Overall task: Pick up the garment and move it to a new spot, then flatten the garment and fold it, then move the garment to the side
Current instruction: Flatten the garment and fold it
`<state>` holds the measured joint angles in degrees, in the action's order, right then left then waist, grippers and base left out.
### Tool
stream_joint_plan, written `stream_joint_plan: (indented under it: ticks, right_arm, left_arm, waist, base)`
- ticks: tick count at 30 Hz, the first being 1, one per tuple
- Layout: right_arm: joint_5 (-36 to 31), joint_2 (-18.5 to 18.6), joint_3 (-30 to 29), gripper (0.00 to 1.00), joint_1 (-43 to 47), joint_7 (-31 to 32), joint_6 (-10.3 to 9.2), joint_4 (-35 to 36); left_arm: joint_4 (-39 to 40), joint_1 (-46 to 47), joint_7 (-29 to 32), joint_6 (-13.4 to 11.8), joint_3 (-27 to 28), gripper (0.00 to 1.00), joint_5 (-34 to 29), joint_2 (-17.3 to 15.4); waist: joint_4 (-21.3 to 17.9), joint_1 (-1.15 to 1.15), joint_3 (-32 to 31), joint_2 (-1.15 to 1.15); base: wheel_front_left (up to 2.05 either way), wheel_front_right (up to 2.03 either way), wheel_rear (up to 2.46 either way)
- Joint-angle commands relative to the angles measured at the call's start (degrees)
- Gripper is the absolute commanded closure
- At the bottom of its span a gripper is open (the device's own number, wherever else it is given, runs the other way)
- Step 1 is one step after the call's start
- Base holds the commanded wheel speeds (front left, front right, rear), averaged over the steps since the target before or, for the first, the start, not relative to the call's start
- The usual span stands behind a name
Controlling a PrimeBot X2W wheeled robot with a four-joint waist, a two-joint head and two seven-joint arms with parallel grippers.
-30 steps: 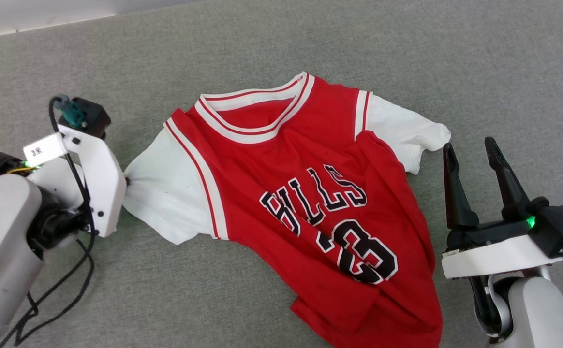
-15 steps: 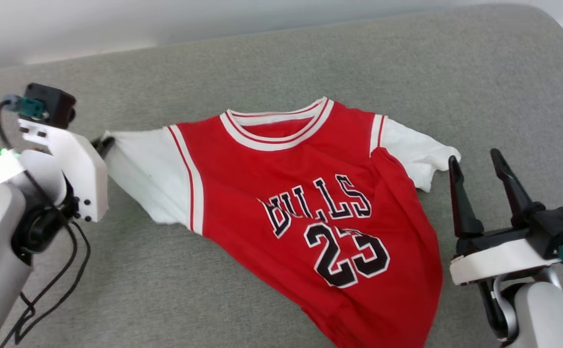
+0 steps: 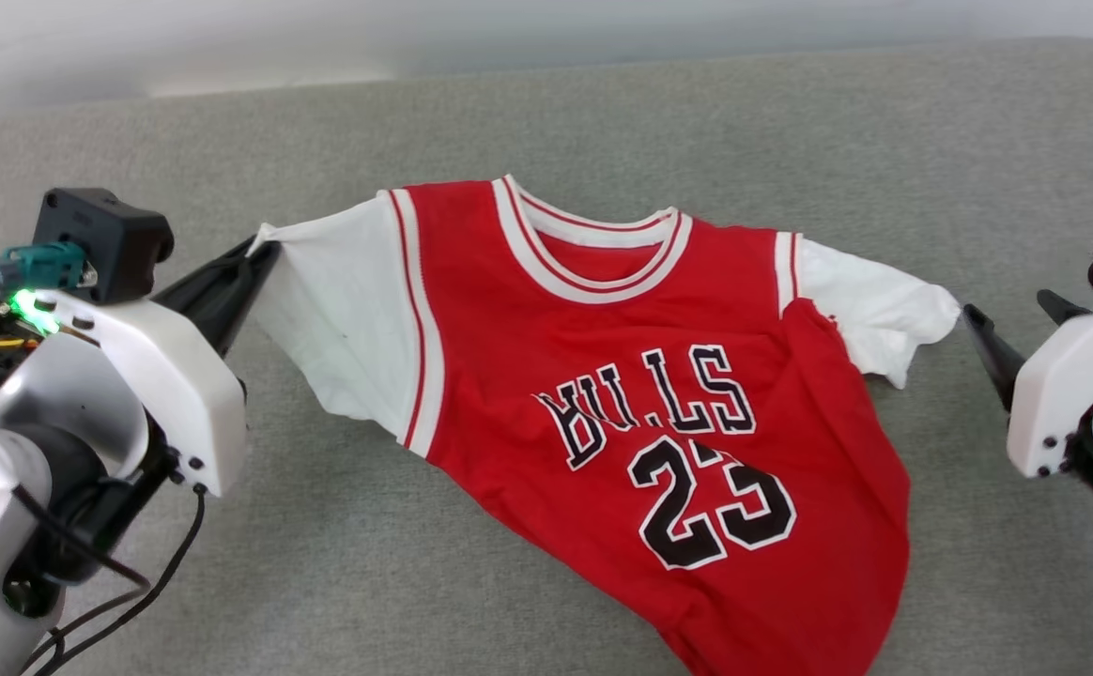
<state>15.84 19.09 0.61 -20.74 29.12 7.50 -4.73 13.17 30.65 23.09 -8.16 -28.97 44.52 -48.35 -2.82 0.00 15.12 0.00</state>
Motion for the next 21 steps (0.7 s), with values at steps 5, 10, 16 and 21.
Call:
stream_joint_plan:
  ticks: [5,10,16,21]
  right_arm:
    - [2.65,3.42,0.80,0.00,-6.53,15.90,-0.02,-3.08]
    - [0.93,4.91,0.36,0.00,-10.48,22.24,-0.02,-7.67]
    - [-1.34,4.71,-0.27,0.00,-12.85,21.84,-0.02,-12.20]
    - [-1.72,4.22,1.40,0.00,-12.21,21.33,-0.01,-15.63]
  left_arm:
    - [7.32,-1.04,-0.07,-1.18,-0.32,1.00,-1.44,-0.56]
    - [10.66,0.16,-0.34,-1.38,-1.16,1.00,-2.68,0.25]
    - [12.46,1.13,-0.70,-1.01,-2.04,1.00,-3.54,1.32]
    - [12.35,1.69,-1.28,-0.33,-2.57,1.00,-3.95,1.95]
  waist:
    - [3.41,0.00,3.65,0.00]
    - [5.93,0.00,6.02,0.00]
    - [8.09,0.00,7.69,0.00]
    - [9.23,0.00,8.73,0.00]
  base:
    - [0.00,0.00,0.00]
    - [0.00,0.00,0.00]
    - [0.00,0.00,0.00]
    - [0.00,0.00,0.00]
